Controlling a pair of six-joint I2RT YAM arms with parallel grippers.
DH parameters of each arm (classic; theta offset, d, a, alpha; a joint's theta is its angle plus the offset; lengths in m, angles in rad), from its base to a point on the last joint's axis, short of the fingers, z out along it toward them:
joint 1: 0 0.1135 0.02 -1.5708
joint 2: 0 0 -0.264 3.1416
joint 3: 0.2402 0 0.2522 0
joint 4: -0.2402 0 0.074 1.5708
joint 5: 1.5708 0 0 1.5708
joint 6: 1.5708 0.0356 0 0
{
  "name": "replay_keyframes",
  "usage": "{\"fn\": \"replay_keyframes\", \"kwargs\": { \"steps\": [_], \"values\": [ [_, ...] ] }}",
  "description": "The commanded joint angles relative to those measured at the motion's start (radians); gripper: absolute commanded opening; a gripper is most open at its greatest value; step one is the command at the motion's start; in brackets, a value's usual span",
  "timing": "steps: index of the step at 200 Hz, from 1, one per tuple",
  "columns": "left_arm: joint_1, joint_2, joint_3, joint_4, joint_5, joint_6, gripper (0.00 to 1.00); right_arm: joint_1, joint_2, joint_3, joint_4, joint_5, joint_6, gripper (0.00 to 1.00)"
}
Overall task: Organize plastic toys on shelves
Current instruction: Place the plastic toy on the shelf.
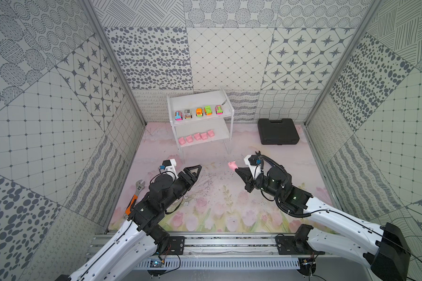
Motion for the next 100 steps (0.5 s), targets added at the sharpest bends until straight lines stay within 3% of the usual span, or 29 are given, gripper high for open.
{"fn": "replay_keyframes", "kwargs": {
  "steps": [1,28,62,100],
  "values": [
    [0.007,-0.027,-0.005,-0.09,-0.079,0.102,0.65,-0.02,0.063,0.016,0.104,0.01,-0.021,0.0],
    [0.012,-0.032,-0.017,-0.18,-0.143,0.134,0.65,-0.028,0.2,0.09,0.161,0.017,-0.054,0.0],
    [0.016,-0.062,-0.056,-0.172,-0.181,0.151,0.65,-0.033,0.368,0.199,0.231,0.068,-0.063,0.0],
    [0.019,-0.099,-0.042,-0.221,-0.204,0.228,0.65,-0.04,0.512,0.301,0.292,0.187,-0.039,0.0]
  ]
}}
